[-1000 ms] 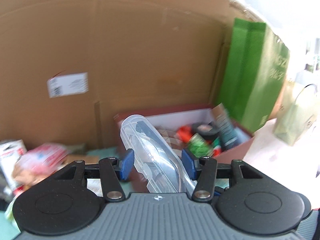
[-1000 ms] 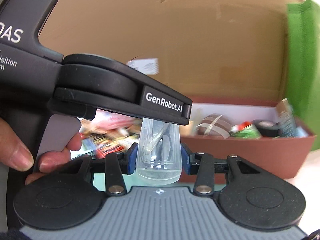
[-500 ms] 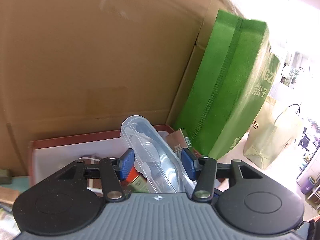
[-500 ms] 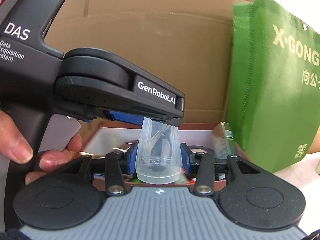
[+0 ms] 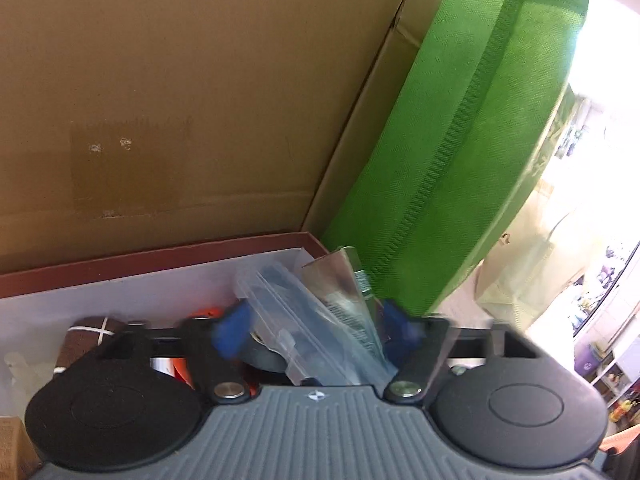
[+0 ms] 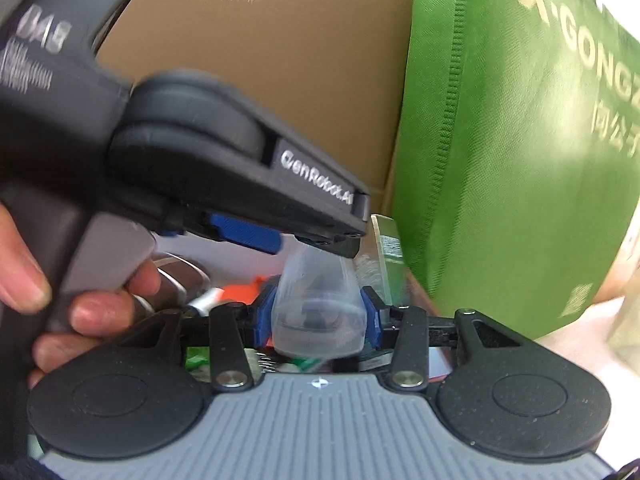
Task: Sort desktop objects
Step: 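Open both tools to drop the clear case into the red-brown box, then withdraw both tools from the red-brown box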
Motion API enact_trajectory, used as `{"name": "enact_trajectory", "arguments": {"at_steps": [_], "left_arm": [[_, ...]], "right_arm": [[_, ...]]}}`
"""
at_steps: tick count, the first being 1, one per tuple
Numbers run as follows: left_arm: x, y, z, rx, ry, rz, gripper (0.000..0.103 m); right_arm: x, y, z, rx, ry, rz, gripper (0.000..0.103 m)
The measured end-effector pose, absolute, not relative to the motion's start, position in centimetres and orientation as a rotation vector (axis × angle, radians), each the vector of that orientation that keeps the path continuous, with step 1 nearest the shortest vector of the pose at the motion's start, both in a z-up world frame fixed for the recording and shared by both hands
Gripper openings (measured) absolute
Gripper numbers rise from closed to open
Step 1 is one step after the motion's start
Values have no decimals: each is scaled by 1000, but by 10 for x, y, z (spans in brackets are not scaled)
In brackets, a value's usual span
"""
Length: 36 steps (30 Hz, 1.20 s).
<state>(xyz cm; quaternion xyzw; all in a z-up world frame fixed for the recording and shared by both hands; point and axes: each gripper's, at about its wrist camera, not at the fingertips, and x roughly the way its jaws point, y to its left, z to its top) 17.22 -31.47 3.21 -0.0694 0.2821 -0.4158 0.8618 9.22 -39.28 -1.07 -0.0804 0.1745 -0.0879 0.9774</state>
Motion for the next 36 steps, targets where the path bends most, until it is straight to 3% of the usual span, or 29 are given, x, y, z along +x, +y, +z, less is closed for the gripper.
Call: {"name": "enact_trajectory", "arguments": {"at_steps": [2,6,13,36], "left_arm": [[164,-310,35,-156,541,-879,101],[155,-306,42,-133,519,-853,103],[153,-289,44,-140,535,-789,103],[78,-231,61,-45,470,-642,103]], "right_arm": [[89,-390,-13,-189,332,-206,67],[82,-391,-13,-141,319,-190,92],[71,-382,-12,-153,305,-206,101],[0,-348,5,-139,384,-229,101]]}}
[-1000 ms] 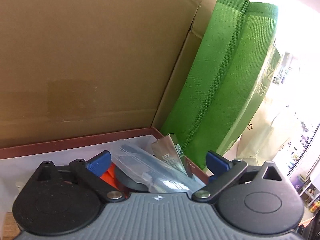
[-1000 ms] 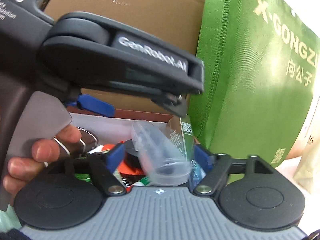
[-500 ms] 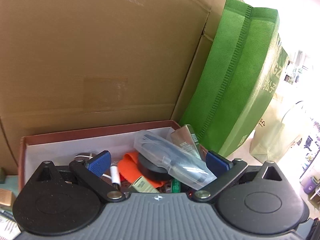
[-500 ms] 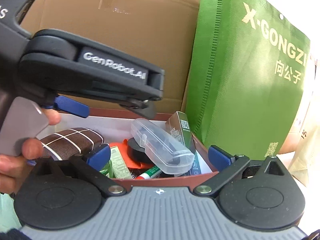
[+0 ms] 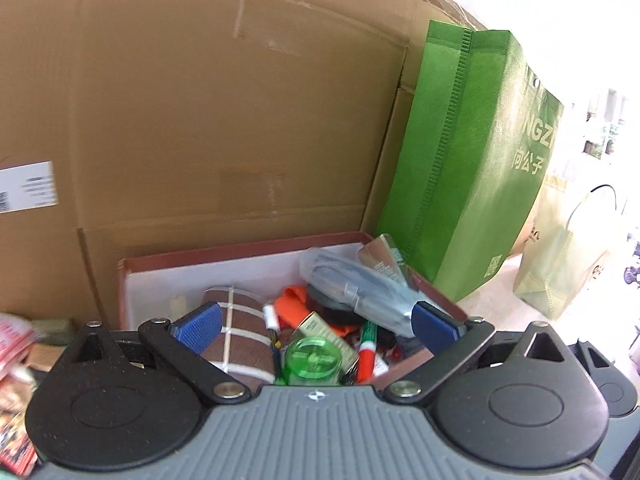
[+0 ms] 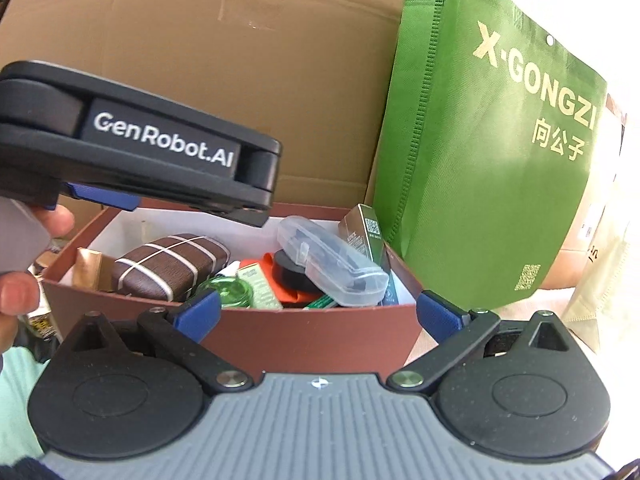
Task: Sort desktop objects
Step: 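Withdraw both tools from the red-brown box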
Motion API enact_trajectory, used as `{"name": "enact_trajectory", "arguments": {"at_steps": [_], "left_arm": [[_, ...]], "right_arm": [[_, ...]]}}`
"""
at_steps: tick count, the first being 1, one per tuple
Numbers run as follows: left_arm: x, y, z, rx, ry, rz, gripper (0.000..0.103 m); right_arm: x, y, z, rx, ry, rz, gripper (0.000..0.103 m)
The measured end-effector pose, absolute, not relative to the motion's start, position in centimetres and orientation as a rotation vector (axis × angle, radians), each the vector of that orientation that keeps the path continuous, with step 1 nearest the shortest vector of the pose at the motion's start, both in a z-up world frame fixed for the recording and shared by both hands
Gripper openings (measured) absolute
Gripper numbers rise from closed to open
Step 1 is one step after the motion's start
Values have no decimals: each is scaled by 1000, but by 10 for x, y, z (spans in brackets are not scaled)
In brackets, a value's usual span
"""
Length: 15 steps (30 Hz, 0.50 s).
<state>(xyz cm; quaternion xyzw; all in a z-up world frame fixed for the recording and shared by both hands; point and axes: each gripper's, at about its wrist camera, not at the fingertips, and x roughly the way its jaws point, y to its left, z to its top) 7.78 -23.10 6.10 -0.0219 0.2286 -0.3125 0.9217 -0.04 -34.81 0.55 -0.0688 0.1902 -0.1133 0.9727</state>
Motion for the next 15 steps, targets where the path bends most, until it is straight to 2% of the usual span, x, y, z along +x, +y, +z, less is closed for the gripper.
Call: {"name": "enact_trajectory", "arguments": {"at_steps": [15], "left_arm": [[19,-195,46,18,546,-554,103]], "right_arm": [[-24,-317,5,-180,419,-195,101]]}}
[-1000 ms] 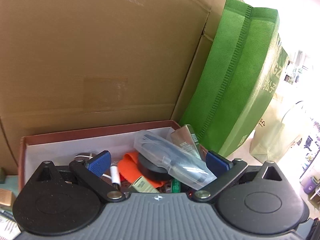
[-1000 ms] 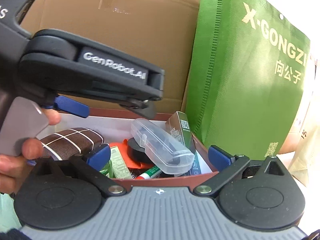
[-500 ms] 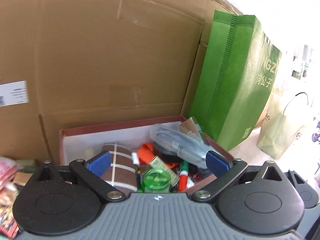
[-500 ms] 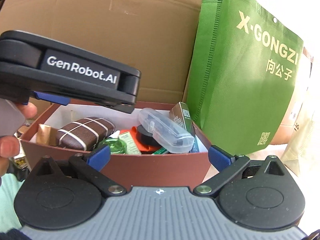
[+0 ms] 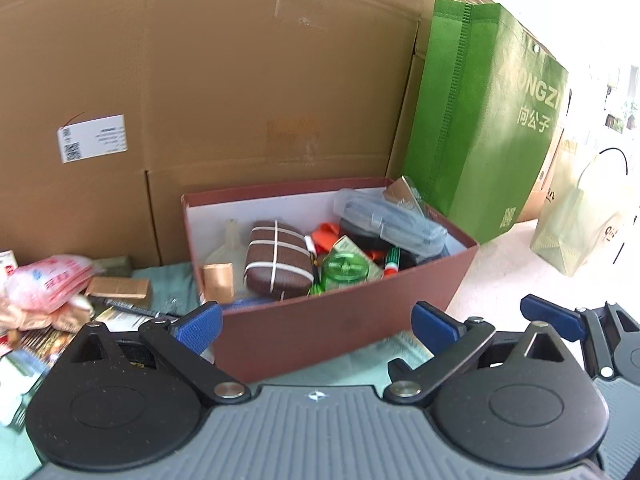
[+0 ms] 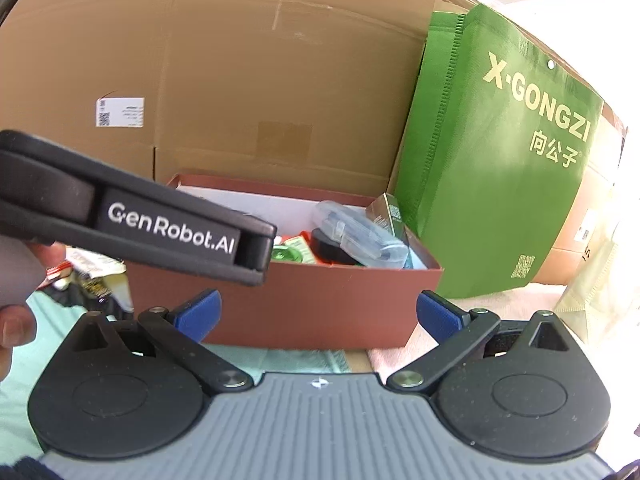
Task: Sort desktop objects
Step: 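Withdraw both tools from the red-brown box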
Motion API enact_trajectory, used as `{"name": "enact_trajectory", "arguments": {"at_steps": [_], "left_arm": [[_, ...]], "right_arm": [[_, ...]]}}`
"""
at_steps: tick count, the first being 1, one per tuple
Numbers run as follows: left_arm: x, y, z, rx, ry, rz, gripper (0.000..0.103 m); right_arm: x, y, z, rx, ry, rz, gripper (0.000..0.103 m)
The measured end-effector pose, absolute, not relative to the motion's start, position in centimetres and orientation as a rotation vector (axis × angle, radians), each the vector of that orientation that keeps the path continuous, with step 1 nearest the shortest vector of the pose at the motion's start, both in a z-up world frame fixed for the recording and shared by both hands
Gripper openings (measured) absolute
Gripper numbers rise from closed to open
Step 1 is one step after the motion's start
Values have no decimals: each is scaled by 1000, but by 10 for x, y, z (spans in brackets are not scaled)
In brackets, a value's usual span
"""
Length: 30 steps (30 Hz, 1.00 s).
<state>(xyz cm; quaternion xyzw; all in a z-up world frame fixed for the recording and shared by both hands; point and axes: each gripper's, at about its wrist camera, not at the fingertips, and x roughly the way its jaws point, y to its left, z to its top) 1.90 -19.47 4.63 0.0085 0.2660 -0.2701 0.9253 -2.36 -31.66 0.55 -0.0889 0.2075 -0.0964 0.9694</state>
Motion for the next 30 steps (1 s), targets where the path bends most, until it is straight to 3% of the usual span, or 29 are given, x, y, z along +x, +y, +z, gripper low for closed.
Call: {"name": "enact_trajectory", "arguments": {"at_steps": [30], "left_arm": [[-21,-154,30,24,558,-552,103]], "right_arm": [[-67,-280,-12,-90,519,-242,101]]}}
